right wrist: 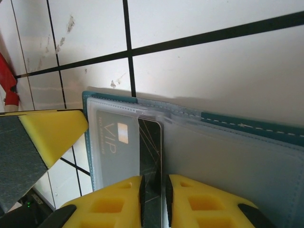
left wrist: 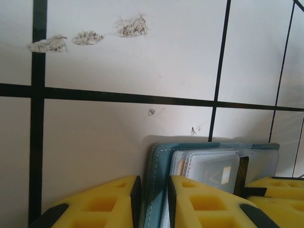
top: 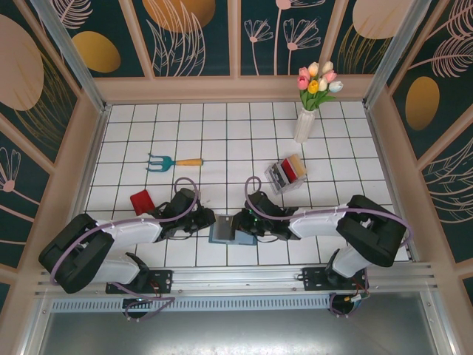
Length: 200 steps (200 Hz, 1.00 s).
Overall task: Put the credit cards into the card holder
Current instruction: Insert the credit card into the card slot, then touch the card slot at the card holder.
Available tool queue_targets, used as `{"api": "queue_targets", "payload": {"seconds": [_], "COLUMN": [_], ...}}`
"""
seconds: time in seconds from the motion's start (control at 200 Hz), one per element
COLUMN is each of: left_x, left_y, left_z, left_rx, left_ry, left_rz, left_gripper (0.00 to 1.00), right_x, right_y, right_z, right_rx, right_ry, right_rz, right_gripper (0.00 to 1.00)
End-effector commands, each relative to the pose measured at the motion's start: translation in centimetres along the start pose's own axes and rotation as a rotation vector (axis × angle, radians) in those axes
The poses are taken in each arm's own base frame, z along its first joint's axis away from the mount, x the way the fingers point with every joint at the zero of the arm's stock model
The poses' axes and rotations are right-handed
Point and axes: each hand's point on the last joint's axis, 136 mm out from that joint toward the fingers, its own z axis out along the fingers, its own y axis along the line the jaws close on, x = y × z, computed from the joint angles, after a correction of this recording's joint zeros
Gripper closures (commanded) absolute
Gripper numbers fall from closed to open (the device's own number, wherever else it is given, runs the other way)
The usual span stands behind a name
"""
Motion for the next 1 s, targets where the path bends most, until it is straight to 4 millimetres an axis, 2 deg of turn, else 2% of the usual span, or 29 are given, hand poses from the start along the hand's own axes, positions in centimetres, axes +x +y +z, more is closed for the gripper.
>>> {"api": "queue_targets", "payload": {"seconds": [0.0,0.2,0.33,0.4,0.455,0.626,0.696,0.816,0.936,0.996], "left_x": [1.4,1.5,1.4,1.2,0.9,-0.8,-1.6,-2.3,-1.2,-0.3], "left_y": [1.7,1.7,1.5,1.6,1.7,1.7,0.5,-3.5,-7.7,-8.5], "left_z": [0.4,0.4,0.4,0.1,-0.1,-1.7,-2.6,-4.1,-4.5,-3.9], "left_rx": [-0.055,-0.049,-0.041,-0.048,-0.061,-0.111,-0.085,0.053,0.252,0.297], "left_ry": [0.038,0.042,0.039,0.023,0.004,-0.085,-0.114,-0.143,-0.085,-0.027], "left_rz": [-0.005,-0.007,-0.009,-0.015,-0.017,-0.020,-0.002,0.047,0.112,0.122], "left_gripper": [0.74,0.75,0.75,0.74,0.71,0.60,0.60,0.62,0.63,0.65], "right_x": [0.6,0.7,0.6,0.4,0.0,-0.9,-1.0,-0.8,-0.2,0.0], "right_y": [0.2,2.9,4.1,4.0,3.1,1.1,0.4,0.2,0.2,-0.3], "right_z": [0.2,1.9,2.5,2.4,2.0,-0.7,-1.4,-1.8,-1.3,-1.1], "right_rx": [0.009,-0.068,-0.091,-0.065,-0.005,0.154,0.202,0.220,0.208,0.236], "right_ry": [0.032,0.083,0.086,0.078,0.054,-0.016,-0.024,-0.020,0.011,0.018], "right_rz": [-0.029,-0.048,-0.059,-0.064,-0.074,-0.137,-0.166,-0.178,-0.193,-0.196], "right_gripper": [0.85,0.93,0.94,0.94,0.91,0.82,0.82,0.83,0.85,0.88]}}
